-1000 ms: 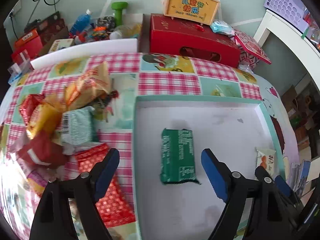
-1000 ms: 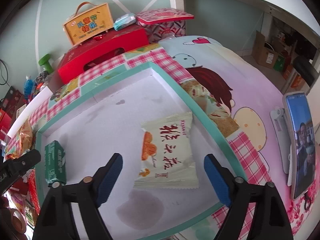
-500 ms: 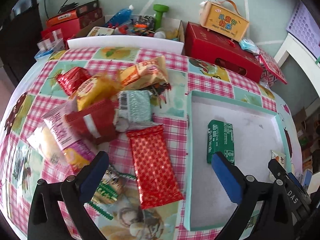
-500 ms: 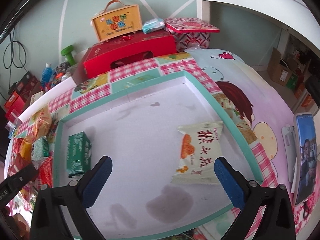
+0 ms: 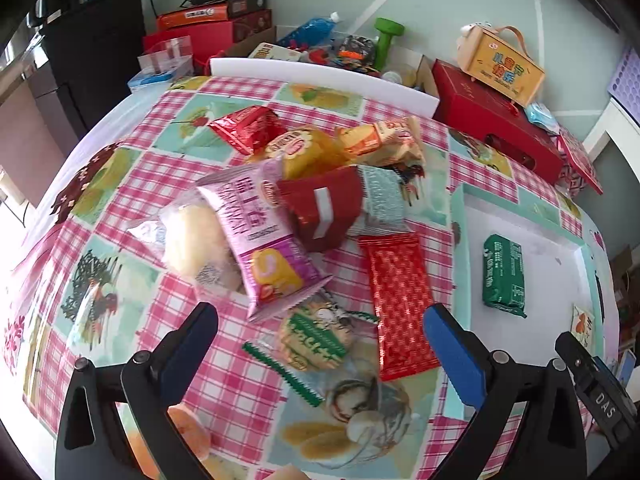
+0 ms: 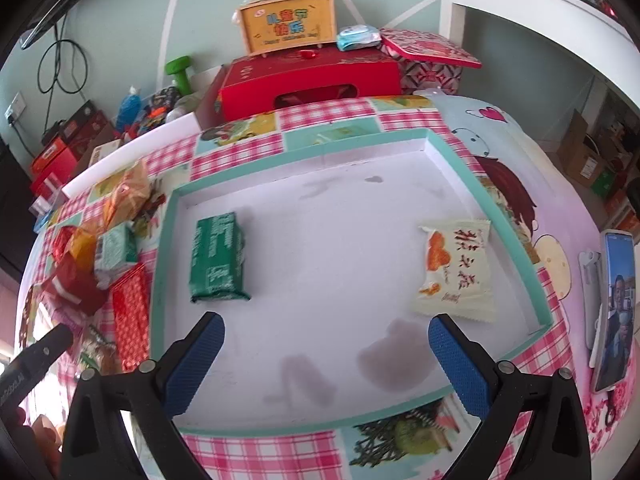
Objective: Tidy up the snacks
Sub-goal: 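Lift both open tools away from the tray back toward the snacks, then grasp the pudding cup with the left tool while the right grasps the cookie packet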
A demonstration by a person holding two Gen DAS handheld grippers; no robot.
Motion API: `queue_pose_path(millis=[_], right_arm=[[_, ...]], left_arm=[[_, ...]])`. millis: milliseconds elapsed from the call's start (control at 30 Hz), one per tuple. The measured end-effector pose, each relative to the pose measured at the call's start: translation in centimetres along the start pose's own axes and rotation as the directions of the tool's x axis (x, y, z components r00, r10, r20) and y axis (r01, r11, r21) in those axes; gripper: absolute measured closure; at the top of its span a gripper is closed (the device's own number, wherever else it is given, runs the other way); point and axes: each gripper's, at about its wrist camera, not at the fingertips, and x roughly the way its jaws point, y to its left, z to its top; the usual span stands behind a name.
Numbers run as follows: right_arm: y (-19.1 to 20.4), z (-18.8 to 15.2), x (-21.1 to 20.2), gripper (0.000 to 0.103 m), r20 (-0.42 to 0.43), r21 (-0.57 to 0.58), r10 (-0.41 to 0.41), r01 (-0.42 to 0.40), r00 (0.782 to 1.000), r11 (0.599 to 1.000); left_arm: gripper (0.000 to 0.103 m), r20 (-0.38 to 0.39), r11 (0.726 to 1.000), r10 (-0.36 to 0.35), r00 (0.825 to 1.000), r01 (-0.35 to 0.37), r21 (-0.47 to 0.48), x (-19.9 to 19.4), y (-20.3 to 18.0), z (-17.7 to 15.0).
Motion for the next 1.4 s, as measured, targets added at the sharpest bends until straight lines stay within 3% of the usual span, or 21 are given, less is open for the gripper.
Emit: queue_pose_path(millis=[167,400,667,1267,1400], right_arm=[[1.9,-1.4,-0.7,0.000,-0.009,-0.047,0.035,-0.036,0.999,0.998],[5.4,-3.3,-1.7,0.000,-0.022,-0.137,0.104,-0.107,0.994,0.985],[9.1,-5.1,-2.0,0.000,-0.054,-0.224,0.136,-0.144,0.989,0.964],[11.8,-8.1,-2.6,0.000,-0.085,-0.261,0.165,-0.181,0.983,0.948],[12.1,-7.8,-3.0,0.000,-0.066,-0.243,0.218,-0.228,0.974,0.943]], left_arm=[[0.001,-0.018,1.000,-0.015,1.000,0.015,-0.020,-0.2,1.3,-0.7],[0.001,-0.025,0.999,0.026,0.999,-0.027,-0.034,-0.9,3.6,-1.8],[0.001,-0.058,0.992,0.039,0.998,-0.045,-0.115,-0.9,7.5,-3.5],[0.001,-0.194,0.983,-0.001,0.981,-0.035,-0.182,-0.3,10.5,-7.7],[0.006,-0.211,0.979,-0.008,0.978,-0.035,-0.202,-0.1,10.8,-8.2]])
